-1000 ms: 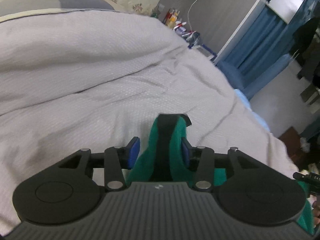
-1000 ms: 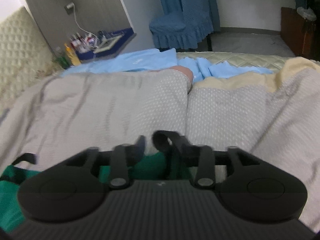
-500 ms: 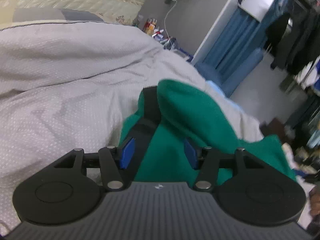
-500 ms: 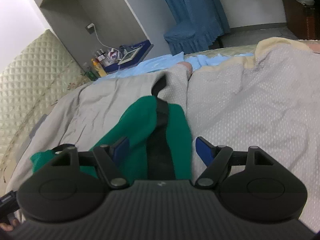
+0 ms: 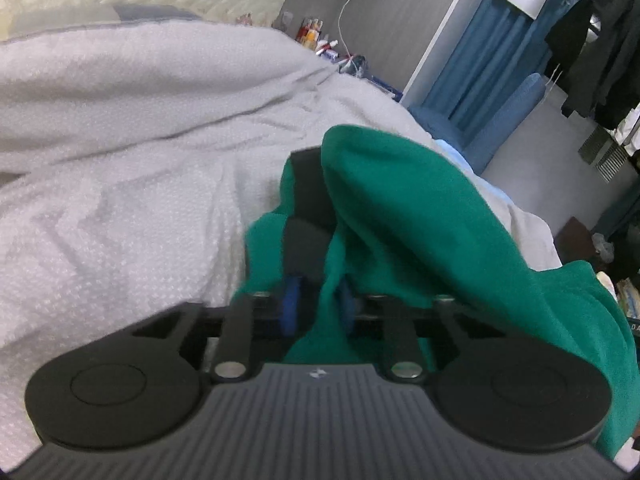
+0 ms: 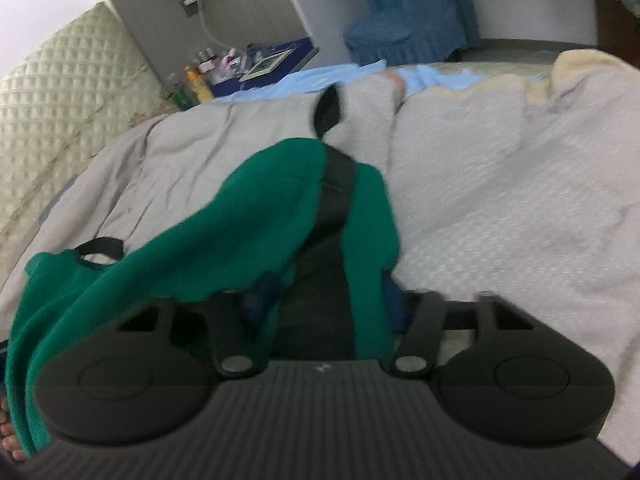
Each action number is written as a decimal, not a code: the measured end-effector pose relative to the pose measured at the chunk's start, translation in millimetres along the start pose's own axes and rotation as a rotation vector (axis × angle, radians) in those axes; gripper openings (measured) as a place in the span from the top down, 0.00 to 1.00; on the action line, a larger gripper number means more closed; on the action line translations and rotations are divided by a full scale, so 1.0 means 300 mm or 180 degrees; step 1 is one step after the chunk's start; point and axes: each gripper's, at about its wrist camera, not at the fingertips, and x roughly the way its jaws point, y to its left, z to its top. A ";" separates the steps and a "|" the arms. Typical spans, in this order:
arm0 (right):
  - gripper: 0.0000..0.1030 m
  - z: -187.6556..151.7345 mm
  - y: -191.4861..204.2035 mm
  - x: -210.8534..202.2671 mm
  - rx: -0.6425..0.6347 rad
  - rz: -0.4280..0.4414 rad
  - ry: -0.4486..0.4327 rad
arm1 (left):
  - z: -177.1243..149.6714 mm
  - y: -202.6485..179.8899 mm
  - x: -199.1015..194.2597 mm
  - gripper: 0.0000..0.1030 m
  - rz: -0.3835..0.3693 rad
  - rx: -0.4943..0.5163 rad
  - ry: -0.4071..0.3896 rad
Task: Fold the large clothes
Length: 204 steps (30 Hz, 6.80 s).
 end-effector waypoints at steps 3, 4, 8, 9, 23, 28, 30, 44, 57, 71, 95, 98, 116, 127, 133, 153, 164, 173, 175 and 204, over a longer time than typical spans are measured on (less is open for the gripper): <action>0.81 -0.003 0.039 -0.022 -0.0201 -0.0010 -0.0074 | 0.012 0.007 -0.050 0.95 0.0035 -0.0118 -0.0204; 0.84 -0.002 0.050 -0.040 -0.0228 -0.0031 -0.0134 | 0.017 0.018 -0.073 0.96 0.0024 -0.0209 -0.0287; 0.86 0.015 0.046 -0.136 -0.0106 0.0020 -0.0431 | 0.041 0.067 -0.175 0.96 0.0011 -0.0468 -0.0574; 0.86 0.019 0.038 -0.158 -0.0085 0.0038 -0.0521 | 0.046 0.080 -0.192 0.96 -0.0017 -0.0530 -0.0597; 0.87 -0.020 -0.082 -0.070 0.0070 -0.0450 -0.0336 | 0.029 0.176 -0.079 0.96 0.0353 -0.0716 -0.0277; 0.87 -0.025 -0.095 -0.032 0.0069 -0.0480 -0.0316 | 0.007 0.179 0.011 0.95 0.0441 -0.0642 -0.0014; 0.87 -0.025 -0.096 -0.022 0.0076 -0.0479 -0.0309 | -0.002 0.177 0.033 0.95 0.0457 -0.0618 0.0038; 0.67 -0.027 -0.082 -0.136 0.0337 -0.0210 -0.0294 | -0.013 0.122 -0.181 0.37 0.0188 -0.0570 -0.0229; 0.43 -0.147 0.029 -0.424 0.0296 0.0091 -0.0733 | -0.151 -0.010 -0.446 0.31 -0.0100 -0.0472 -0.0431; 0.43 -0.309 0.169 -0.447 0.0294 0.0606 -0.0386 | -0.291 -0.081 -0.478 0.17 -0.0152 -0.0513 -0.0158; 0.09 -0.491 -0.015 -0.245 0.2602 0.1238 0.0060 | -0.510 0.211 -0.235 0.07 -0.1291 -0.3414 0.0670; 0.09 -0.505 -0.007 -0.216 0.2624 0.1191 0.0008 | -0.510 0.219 -0.190 0.08 -0.1363 -0.3541 0.0643; 0.70 -0.425 0.119 -0.347 0.1886 0.0949 -0.0613 | -0.348 0.133 -0.359 0.80 -0.0934 -0.2262 -0.0155; 0.74 -0.517 0.080 -0.678 0.1658 0.1093 -0.0613 | -0.406 0.120 -0.747 0.81 -0.0976 -0.2012 -0.0015; 0.74 -0.593 0.074 -0.786 0.1635 0.1117 -0.0495 | -0.487 0.135 -0.897 0.79 -0.0987 -0.2037 0.0133; 0.42 -0.437 0.043 -0.748 0.1805 0.1448 -0.0563 | -0.311 0.087 -0.805 0.54 -0.1130 -0.2041 -0.0020; 0.43 -0.260 0.041 -0.632 0.1715 0.1358 -0.0632 | -0.151 0.065 -0.669 0.50 -0.1174 -0.2115 -0.0176; 0.46 -0.197 0.035 -0.497 0.1409 0.1140 -0.0681 | -0.070 0.080 -0.538 0.45 -0.1241 -0.1908 -0.0571; 0.46 -0.180 0.033 -0.464 0.1330 0.1124 -0.0689 | -0.057 0.083 -0.501 0.45 -0.1213 -0.1788 -0.0623; 0.47 -0.055 0.121 -0.118 -0.0143 0.0298 -0.0753 | 0.027 0.109 -0.006 0.45 -0.0308 -0.0702 -0.0326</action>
